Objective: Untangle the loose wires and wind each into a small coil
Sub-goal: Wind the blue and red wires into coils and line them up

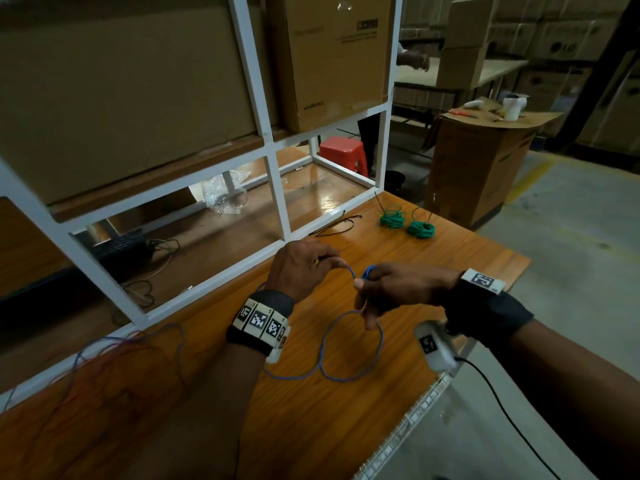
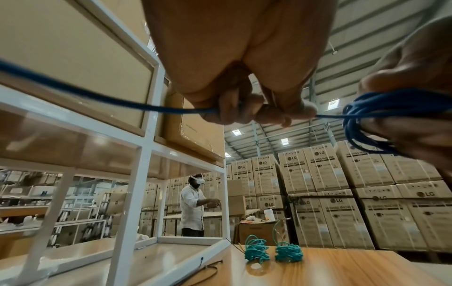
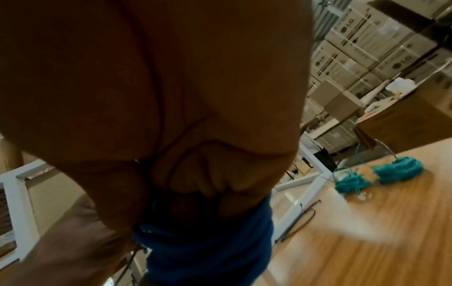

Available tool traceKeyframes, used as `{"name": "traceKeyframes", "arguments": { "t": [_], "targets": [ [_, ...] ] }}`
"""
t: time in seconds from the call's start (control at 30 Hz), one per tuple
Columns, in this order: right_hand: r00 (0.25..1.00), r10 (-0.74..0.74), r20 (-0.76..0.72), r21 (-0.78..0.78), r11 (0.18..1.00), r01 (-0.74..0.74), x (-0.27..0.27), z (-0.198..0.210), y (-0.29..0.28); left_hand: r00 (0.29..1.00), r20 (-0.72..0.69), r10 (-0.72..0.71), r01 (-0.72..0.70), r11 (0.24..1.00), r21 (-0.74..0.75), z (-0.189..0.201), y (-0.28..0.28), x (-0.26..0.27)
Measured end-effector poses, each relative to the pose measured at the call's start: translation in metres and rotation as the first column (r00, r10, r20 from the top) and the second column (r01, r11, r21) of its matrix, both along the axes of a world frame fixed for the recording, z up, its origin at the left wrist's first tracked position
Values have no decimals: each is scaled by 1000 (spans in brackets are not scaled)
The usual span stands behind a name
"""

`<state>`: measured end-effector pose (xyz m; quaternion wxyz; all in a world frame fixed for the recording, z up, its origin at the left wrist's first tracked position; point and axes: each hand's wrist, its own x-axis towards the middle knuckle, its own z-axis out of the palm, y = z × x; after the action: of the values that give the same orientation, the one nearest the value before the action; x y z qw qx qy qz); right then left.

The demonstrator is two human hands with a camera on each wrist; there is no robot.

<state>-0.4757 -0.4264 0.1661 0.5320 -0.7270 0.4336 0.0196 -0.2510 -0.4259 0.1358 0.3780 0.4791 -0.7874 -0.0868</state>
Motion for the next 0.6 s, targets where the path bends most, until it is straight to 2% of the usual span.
{"name": "traceKeyframes", "arguments": {
  "t": [0.1,0.17,0.23,0.3,0.33,0.4,0.43,0.47,0.5,0.53,0.57,0.6],
  "targets": [
    [987,-17,158,145,989,-6,8,-8,5,995,-91,-36,37,999,11,-1,-5,-7],
    [905,-145,401,349,937,-5,8,-14,7,975,-217,-37,60,993,103,-3,-10,-6],
    [718,-312,622,533,840,-98,6,-12,7,922,-385,-36,132,966,224,-8,-14,-3],
    [518,-432,739,591,784,-190,7,-3,6,876,-479,-58,197,949,247,-15,-12,-6],
    [415,-488,768,597,779,-190,9,4,6,856,-511,-79,235,940,247,-17,-10,-11],
    [204,-588,782,615,782,-105,15,17,2,851,-523,-36,214,935,284,-24,-7,-22],
    [123,-601,789,609,792,-41,17,23,1,851,-525,1,194,929,316,-28,-6,-28],
    [75,-581,811,580,814,33,20,28,-2,851,-525,20,191,919,345,-31,-4,-33],
    [70,-528,846,517,846,131,21,31,-6,854,-520,22,197,911,363,-35,-1,-37],
    [126,-459,880,414,869,272,22,31,-13,863,-505,31,187,908,376,-37,2,-40],
    [237,-390,890,260,860,438,21,28,-19,867,-497,45,175,905,388,-38,5,-41],
    [377,-335,863,57,807,588,19,23,-24,866,-497,62,161,904,395,-38,9,-40]
  ]
}}
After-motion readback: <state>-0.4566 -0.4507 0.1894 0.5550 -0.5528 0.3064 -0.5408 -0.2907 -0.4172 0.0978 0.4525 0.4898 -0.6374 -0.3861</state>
